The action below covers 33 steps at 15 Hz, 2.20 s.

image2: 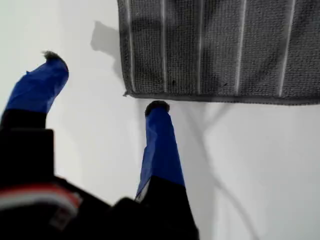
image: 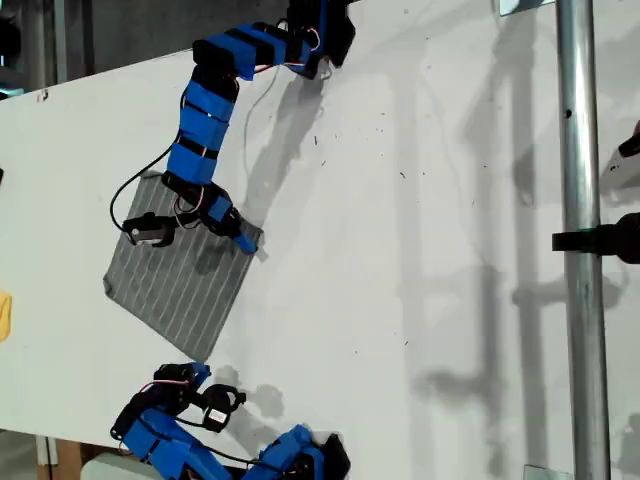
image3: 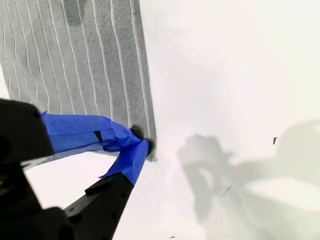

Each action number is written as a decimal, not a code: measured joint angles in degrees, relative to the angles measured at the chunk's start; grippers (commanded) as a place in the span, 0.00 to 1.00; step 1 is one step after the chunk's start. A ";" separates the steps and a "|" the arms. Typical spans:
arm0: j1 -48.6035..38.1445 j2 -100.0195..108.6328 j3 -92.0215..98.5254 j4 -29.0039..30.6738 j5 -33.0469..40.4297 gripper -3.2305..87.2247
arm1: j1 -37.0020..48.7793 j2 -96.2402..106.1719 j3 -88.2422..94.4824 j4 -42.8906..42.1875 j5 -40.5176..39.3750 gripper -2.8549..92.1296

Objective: Grasp corners of a towel and fold twice.

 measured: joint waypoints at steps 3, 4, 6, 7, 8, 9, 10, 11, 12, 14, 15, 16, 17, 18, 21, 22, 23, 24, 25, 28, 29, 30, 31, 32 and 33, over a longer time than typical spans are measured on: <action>0.00 0.00 -0.09 0.00 0.00 0.01 | 1.58 -5.71 -3.52 -2.02 -2.72 0.41; 0.00 -0.18 -0.09 0.00 0.00 0.01 | 1.67 -7.38 -4.31 -2.37 -3.08 0.41; 0.00 -0.35 -0.09 0.00 0.00 0.01 | 1.67 -10.37 -5.89 -2.55 -3.25 0.37; 0.00 -0.35 -0.09 0.00 0.00 0.01 | 1.67 -11.25 -6.77 -2.37 -3.43 0.24; 0.00 -0.35 -0.09 -0.26 0.00 0.01 | 1.67 -11.43 -7.12 -1.85 -3.43 0.09; 0.00 -0.35 -0.09 -0.44 0.00 0.01 | 1.67 -11.43 -7.12 -1.23 -3.16 0.06; 0.00 -0.35 -0.09 -0.44 0.00 0.01 | 1.67 -11.43 -7.12 0.70 -2.99 0.05; 0.00 -0.35 -0.09 -0.44 0.00 0.01 | 1.67 -11.43 -6.86 2.02 -2.99 0.03; 0.00 -0.35 -0.09 -0.44 -0.18 0.01 | 1.67 -10.99 -6.24 2.72 -2.99 0.03; 0.00 -0.35 -0.09 -0.44 -0.79 0.01 | 1.14 -9.49 -4.13 3.78 -2.99 0.03; 0.00 -0.35 -0.09 -0.44 -1.49 0.01 | 0.26 -8.70 -3.08 4.22 -2.72 0.03; 0.26 -0.35 -0.09 -0.44 -1.76 0.01 | -0.97 -7.21 -0.79 4.39 -2.29 0.03; 0.97 -0.35 -0.09 -0.44 -2.29 0.01 | -2.55 -4.83 2.99 4.57 -1.41 0.03; 2.02 -0.35 -0.09 -0.44 -2.90 0.01 | -4.39 -1.93 7.21 4.83 -0.26 0.03; 5.62 1.23 -0.09 0.00 -4.22 0.01 | -10.90 7.38 18.98 5.45 4.48 0.03; 7.38 2.29 -0.09 0.53 -4.83 0.01 | -12.39 10.81 22.15 5.62 6.15 0.03; 9.76 3.69 -0.09 1.14 -5.89 0.01 | -13.36 14.24 25.05 5.27 7.82 0.03; 12.48 5.36 -0.09 1.41 -7.03 0.01 | -14.15 17.31 27.33 5.62 9.05 0.03; 15.12 7.12 -0.09 2.20 -8.09 0.02 | -14.68 18.98 27.77 5.62 9.67 0.03; 22.06 8.44 -2.29 5.80 -6.50 0.29 | -14.85 19.60 27.77 5.45 10.20 0.03; 23.64 8.53 -3.16 6.59 -6.59 0.30 | -14.85 19.60 27.77 5.10 10.20 0.03; 24.26 9.05 -3.52 6.59 -6.59 0.30 | -14.85 19.60 27.77 4.92 10.20 0.03; 24.17 9.23 -4.75 6.94 -6.59 0.30 | -14.85 19.60 27.77 4.92 10.20 0.03; 23.99 9.23 -5.36 6.86 -5.89 0.30 | -14.85 19.60 27.77 4.92 10.20 0.03; 23.82 8.96 -5.36 6.59 -4.39 0.30 | -14.85 19.60 27.77 4.92 10.37 0.03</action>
